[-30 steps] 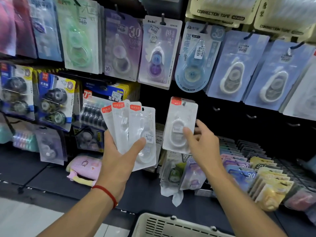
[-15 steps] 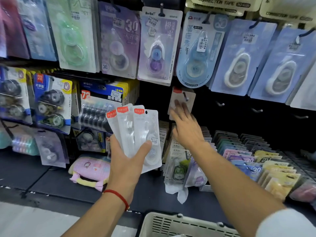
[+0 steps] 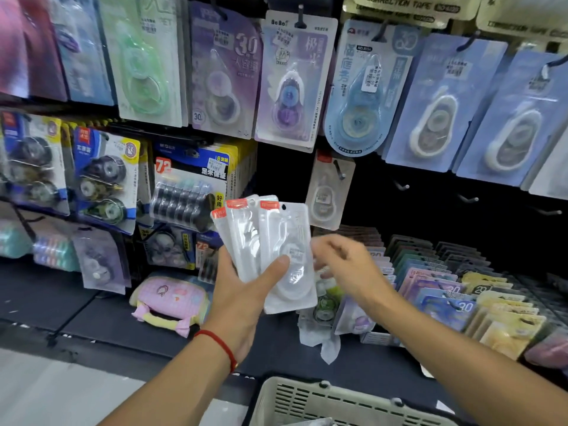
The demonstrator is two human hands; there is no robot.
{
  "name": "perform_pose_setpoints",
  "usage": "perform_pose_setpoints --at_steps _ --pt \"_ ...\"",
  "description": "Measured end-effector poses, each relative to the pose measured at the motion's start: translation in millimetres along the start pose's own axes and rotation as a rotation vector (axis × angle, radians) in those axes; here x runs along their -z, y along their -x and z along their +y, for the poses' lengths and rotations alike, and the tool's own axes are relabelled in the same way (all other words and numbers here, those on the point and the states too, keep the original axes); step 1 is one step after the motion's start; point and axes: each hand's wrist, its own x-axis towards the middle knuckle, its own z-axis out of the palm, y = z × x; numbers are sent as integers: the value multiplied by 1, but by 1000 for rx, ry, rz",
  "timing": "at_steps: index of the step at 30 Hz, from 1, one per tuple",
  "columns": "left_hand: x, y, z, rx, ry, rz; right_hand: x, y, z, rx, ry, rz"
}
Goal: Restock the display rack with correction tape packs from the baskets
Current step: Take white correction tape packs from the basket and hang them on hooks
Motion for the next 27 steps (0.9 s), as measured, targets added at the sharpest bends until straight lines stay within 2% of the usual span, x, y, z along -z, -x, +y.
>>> perform_pose_setpoints --at_steps 2,3,11,19,23,27 --pt "-7 2 -2 -2 19 -42 -2 22 -5 -18 -58 -131" --pt "-10 3 -2 2 27 -59 -2 30 -7 -15 -65 -128" --pt "-18 8 6 51 79 -30 27 28 -20 62 -86 244" --pt "-21 11 12 29 69 4 29 -1 -31 -64 -189 326" --pt "-16 10 14 -4 60 19 27 1 -26 -17 -128 344" --pt "-10 6 12 7 76 22 19 -4 -19 1 -144 469"
